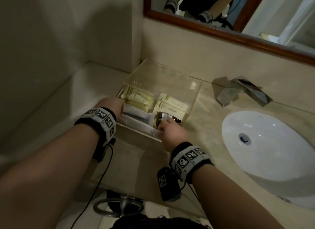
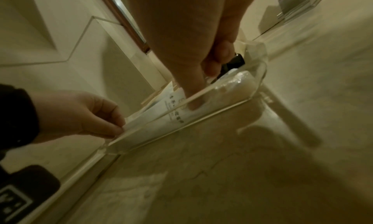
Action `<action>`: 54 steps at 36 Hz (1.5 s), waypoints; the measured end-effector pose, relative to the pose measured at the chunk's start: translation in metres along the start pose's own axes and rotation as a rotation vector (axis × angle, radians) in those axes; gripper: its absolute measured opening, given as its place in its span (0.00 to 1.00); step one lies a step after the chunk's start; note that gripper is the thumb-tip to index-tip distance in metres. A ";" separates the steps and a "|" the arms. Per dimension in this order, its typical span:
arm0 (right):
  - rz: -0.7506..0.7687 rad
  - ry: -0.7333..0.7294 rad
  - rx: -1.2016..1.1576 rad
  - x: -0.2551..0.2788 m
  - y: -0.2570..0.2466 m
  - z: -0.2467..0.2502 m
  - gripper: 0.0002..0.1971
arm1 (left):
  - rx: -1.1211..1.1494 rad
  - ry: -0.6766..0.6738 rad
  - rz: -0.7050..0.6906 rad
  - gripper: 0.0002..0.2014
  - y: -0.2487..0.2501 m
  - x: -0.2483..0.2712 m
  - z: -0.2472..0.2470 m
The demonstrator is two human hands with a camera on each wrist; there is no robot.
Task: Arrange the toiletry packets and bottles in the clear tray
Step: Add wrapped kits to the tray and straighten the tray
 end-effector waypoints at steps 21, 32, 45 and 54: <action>0.066 -0.003 0.184 -0.002 -0.015 0.006 0.10 | -0.156 0.095 -0.061 0.09 0.009 -0.004 -0.001; 0.042 0.078 0.117 0.007 -0.009 0.006 0.07 | -0.219 0.147 -0.037 0.09 0.027 0.002 -0.005; 0.018 0.243 -0.107 0.040 0.047 0.027 0.10 | -0.163 0.162 -0.089 0.27 0.081 0.032 0.007; -0.173 0.353 -0.219 0.103 0.189 0.069 0.07 | 0.024 0.144 -0.312 0.23 0.238 0.054 0.017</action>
Point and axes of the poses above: each hand's wrist, its own x-axis away from the middle knuckle, its own z-axis out of the back of the hand, y = z × x, the point moved 2 cm from there along -x, towards the middle knuckle, and after that the axes turned 1 degree about -x, right-handed, at the moved point
